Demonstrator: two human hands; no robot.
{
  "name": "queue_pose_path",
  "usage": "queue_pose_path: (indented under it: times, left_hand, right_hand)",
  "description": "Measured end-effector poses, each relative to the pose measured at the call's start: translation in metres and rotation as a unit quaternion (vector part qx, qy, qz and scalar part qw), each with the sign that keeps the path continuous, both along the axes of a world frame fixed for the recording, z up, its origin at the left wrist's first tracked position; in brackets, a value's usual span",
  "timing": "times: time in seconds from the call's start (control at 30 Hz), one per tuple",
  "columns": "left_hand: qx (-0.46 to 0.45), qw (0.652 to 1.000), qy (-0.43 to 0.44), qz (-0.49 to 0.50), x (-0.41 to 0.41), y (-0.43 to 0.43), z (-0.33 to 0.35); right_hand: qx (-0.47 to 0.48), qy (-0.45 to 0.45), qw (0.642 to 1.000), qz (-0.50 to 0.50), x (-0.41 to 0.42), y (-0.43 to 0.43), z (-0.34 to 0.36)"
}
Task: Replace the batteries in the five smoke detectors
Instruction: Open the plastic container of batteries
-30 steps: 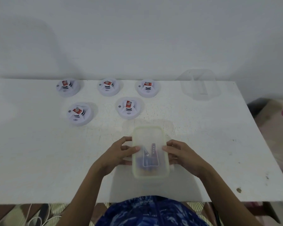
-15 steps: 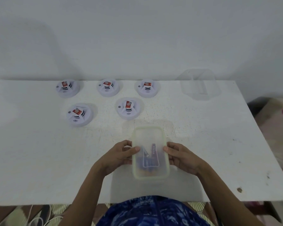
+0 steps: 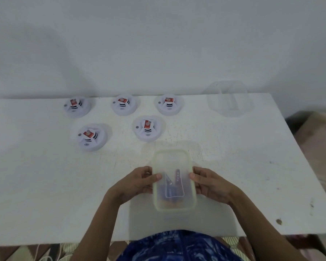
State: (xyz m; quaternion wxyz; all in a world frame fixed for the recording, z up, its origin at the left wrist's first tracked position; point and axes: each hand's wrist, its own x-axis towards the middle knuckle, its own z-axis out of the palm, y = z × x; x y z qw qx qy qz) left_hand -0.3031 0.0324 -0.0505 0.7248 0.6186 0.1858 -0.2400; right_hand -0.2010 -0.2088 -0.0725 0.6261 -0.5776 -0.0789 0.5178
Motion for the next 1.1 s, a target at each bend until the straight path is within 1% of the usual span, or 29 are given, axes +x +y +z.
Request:
queue_pose_path:
  times: [0.07,0.13,0.2,0.37,0.43,0.5,0.63,0.73,0.8,0.87,0.97,1.03,1.1]
  left_hand:
    - [0.027,1.0,-0.014,0.007,0.0,-0.002,0.002]
    - [0.061,0.997,-0.029,0.024,-0.001,-0.005,0.001]
    - [0.08,0.996,-0.031,0.019,-0.005,-0.005,0.001]
    - [0.114,0.993,-0.036,0.012,-0.006,-0.003,0.002]
    - [0.125,0.991,-0.044,0.004,-0.006,0.0,0.005]
    - [0.118,0.991,-0.062,0.004,-0.008,0.006,0.012]
    - [0.096,0.986,-0.139,0.008,-0.013,0.016,0.036]
    - [0.112,0.971,-0.205,0.042,-0.011,0.015,0.058]
    - [0.136,0.959,-0.236,0.075,-0.01,0.011,0.07]
    - [0.159,0.948,-0.262,0.087,-0.011,0.009,0.076]
    - [0.185,0.943,-0.271,0.047,-0.014,0.006,0.077]
    - [0.19,0.946,-0.26,0.024,-0.015,0.002,0.072]
    - [0.196,0.946,-0.256,0.029,-0.016,-0.001,0.065]
  right_hand:
    - [0.005,-0.007,1.0,-0.009,0.0,0.0,0.002]
    - [-0.005,-0.047,0.999,-0.011,0.0,0.001,0.007]
    - [-0.017,-0.078,0.997,-0.003,-0.002,0.0,0.01]
    - [-0.095,-0.157,0.982,-0.045,-0.005,-0.004,0.012]
    - [-0.104,-0.17,0.978,-0.056,-0.007,-0.005,0.017]
    - [-0.091,-0.174,0.978,-0.068,-0.007,-0.01,0.027]
    - [-0.029,-0.193,0.976,-0.1,-0.005,-0.019,0.056]
    - [0.02,-0.195,0.97,-0.142,-0.004,-0.022,0.075]
    - [0.044,-0.195,0.964,-0.174,-0.005,-0.023,0.084]
    - [0.062,-0.199,0.959,-0.191,-0.007,-0.022,0.088]
    - [0.084,-0.179,0.962,-0.19,-0.013,-0.017,0.088]
    - [0.089,-0.134,0.966,-0.202,-0.015,-0.014,0.086]
    - [0.081,-0.096,0.969,-0.212,-0.018,-0.01,0.084]
